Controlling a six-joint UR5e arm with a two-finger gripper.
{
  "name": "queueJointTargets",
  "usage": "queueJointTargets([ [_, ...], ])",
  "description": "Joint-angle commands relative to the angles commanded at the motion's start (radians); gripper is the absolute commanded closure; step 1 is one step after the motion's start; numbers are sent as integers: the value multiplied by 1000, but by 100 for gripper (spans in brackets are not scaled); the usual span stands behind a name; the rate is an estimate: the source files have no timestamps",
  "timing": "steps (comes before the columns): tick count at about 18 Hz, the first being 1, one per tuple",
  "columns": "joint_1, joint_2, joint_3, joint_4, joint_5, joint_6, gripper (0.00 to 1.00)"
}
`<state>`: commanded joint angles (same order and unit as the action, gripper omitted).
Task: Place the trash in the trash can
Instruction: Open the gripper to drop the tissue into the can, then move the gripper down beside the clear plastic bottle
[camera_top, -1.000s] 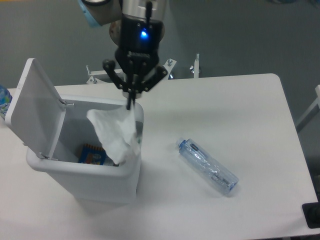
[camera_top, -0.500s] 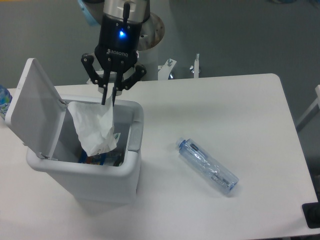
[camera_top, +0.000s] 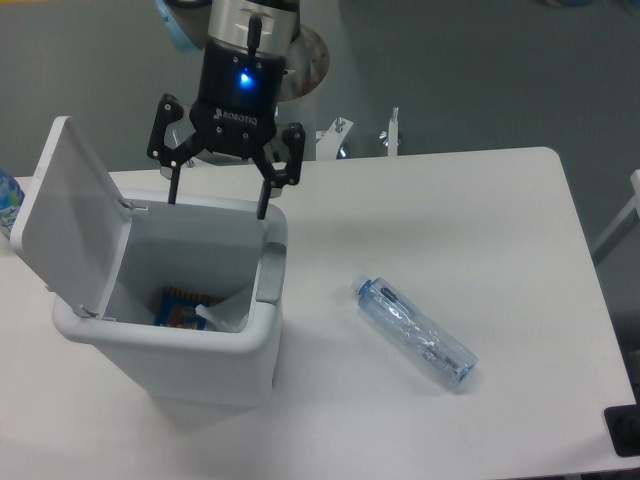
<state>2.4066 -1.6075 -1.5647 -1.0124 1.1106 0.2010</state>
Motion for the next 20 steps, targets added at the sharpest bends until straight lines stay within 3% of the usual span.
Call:
queueJointTargets([
  [6,92,-71,60,-3,17,-15,0],
  [14,147,-166,129,-86,84,-26,0],
  [20,247,-316,132,-117,231,-6,0],
])
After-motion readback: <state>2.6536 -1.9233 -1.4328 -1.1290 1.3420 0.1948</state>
